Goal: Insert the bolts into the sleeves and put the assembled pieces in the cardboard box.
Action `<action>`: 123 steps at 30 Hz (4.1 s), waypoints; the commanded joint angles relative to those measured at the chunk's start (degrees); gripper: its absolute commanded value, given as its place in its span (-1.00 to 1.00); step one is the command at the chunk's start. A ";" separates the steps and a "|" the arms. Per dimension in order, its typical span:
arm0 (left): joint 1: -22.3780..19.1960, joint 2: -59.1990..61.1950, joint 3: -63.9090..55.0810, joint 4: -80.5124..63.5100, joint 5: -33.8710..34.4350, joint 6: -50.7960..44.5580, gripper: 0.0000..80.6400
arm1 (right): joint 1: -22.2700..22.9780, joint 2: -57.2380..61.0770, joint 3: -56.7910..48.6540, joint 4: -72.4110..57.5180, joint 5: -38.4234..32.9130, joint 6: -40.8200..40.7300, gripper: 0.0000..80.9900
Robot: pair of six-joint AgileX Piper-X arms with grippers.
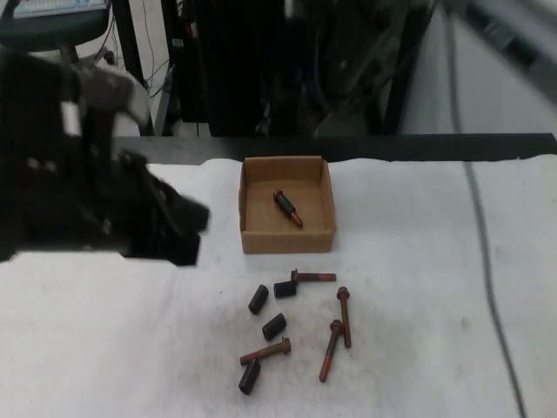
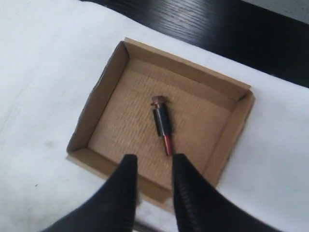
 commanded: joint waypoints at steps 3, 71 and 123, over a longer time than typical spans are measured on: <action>-3.72 5.90 -0.13 -1.07 4.07 -0.59 -0.38 | -0.53 -8.80 -0.74 5.93 0.06 -1.63 -0.41; -13.41 2.81 -0.93 -2.51 -5.68 -3.45 -0.22 | 4.09 -10.47 51.11 -19.11 1.86 12.44 -0.42; -13.33 2.81 -0.93 -1.97 -5.00 -3.68 -0.22 | -1.24 -9.63 47.60 -14.94 -3.14 3.23 -0.98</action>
